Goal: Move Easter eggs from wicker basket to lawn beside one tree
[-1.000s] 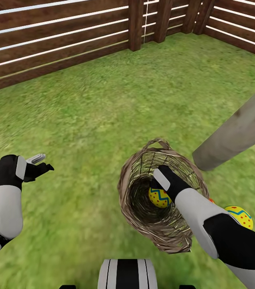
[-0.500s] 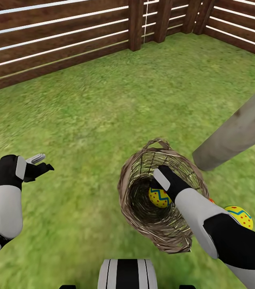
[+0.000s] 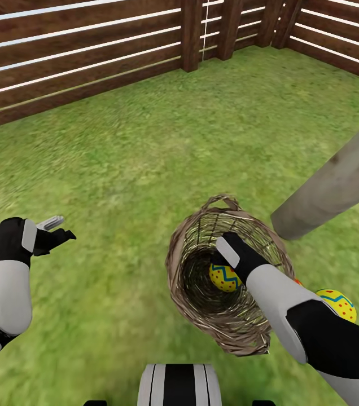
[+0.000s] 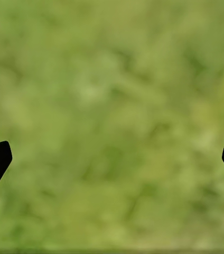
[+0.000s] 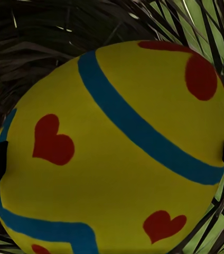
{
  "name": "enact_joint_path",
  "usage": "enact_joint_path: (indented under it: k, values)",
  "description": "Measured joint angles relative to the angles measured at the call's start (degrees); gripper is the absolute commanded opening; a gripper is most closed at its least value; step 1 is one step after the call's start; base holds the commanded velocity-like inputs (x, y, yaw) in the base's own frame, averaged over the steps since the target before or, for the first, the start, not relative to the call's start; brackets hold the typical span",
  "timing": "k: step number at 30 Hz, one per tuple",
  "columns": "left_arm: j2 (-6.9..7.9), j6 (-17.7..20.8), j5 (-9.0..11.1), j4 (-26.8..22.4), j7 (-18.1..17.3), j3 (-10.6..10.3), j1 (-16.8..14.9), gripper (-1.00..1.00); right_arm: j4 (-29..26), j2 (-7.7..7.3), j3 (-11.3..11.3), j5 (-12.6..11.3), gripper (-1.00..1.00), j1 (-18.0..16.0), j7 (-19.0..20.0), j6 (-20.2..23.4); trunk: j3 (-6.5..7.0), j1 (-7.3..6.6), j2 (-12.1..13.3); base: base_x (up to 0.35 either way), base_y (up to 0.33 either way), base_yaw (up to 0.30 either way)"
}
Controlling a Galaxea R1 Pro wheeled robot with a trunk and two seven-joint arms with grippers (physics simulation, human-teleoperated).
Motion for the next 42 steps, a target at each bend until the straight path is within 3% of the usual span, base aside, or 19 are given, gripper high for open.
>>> enact_joint_path:
  k: [25, 26, 42]
  values:
    - [0.01, 0.03, -0.03, -0.05, -0.02, 0.06, 0.0, 1.0, -0.01, -0.01, 0.03, -0.03, 1.0, 0.0, 0.0, 0.01, 0.0, 0.0, 0.0, 0.0, 0.0, 0.0]
    - [0.01, 0.03, -0.04, -0.04, -0.01, 0.06, 0.0, 1.0, -0.01, -0.01, 0.03, -0.03, -1.0, 0.0, 0.0, 0.02, 0.0, 0.0, 0.0, 0.0, 0.0, 0.0]
    - [0.27, 0.11, -0.07, -0.09, 0.0, 0.3, 0.0, 1.0, -0.13, -0.04, 0.01, -0.08, -1.0, 0.04, 0.01, 0.1, 0.0, 0.0, 0.0, 0.0, 0.0, 0.0]
